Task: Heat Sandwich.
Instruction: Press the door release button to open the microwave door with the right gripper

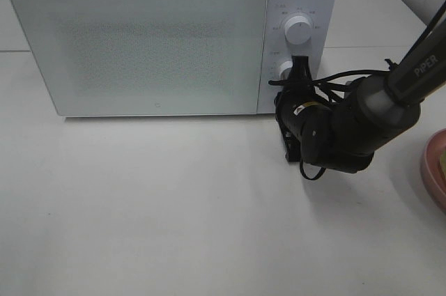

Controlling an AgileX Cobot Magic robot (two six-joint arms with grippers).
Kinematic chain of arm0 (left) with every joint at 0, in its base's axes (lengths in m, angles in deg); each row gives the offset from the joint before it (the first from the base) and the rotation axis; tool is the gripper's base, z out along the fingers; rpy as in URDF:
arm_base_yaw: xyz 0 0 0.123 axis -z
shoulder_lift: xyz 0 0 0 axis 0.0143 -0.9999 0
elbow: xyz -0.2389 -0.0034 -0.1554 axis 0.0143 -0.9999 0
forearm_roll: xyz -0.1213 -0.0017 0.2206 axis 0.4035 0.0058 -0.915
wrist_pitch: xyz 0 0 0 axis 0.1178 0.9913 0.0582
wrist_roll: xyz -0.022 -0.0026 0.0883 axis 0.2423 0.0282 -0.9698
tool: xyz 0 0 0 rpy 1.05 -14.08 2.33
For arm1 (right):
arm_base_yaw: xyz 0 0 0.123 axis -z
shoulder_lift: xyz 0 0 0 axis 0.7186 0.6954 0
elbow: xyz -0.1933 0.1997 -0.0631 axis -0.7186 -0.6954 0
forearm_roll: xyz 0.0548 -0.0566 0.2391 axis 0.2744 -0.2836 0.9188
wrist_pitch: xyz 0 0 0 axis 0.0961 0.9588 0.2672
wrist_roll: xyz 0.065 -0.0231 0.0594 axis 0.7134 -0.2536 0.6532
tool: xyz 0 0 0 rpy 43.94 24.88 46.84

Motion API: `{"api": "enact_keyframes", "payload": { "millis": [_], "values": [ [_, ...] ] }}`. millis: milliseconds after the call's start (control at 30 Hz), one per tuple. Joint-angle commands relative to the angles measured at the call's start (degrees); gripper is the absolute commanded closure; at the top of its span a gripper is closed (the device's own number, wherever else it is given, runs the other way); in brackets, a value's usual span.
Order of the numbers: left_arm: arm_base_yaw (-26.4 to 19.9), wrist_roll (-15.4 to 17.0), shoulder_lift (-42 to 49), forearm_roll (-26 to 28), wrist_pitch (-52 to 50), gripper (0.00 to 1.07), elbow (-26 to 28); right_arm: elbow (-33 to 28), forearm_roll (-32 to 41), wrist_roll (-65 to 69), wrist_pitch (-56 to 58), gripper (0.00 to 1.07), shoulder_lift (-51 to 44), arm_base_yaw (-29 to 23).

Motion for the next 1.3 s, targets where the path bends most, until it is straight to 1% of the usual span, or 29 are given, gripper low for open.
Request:
{"api": "enact_keyframes", "payload": {
  "millis": [33, 100, 467, 833, 1233, 1300],
  "values": [
    [-0.17, 0.00, 1.15, 0.34, -0.52, 0.09, 0.00, 5.61, -1.38, -1.15, -11.00, 1.07, 0.80, 1.66],
    [-0.17, 0.00, 1.15, 0.34, -0.52, 0.09, 0.00, 6.93, -1.15, -2.75, -10.94, 1.07, 1.26, 2.18],
    [-0.17, 0.00, 1.15, 0.34, -0.52, 0.09, 0.00, 7.16, -1.15, -3.15, -10.83, 1.07, 1.26, 2.23],
    [-0.17, 0.00, 1.15, 0.34, -0.52, 0.09, 0.00, 7.10, -1.20, -3.04, -7.73, 1.07, 0.57, 2.12],
    [-0.17, 0.00, 1.15, 0.34, -0.52, 0.09, 0.00, 3.27, -1.26, -3.09, -4.01, 1.07, -2.12, 2.12],
    [-0.17, 0.00, 1.15, 0.34, -0.52, 0.09, 0.00, 2.46, -1.38, -2.52, -3.09, 1.07, -2.64, 1.49]
  ]
}}
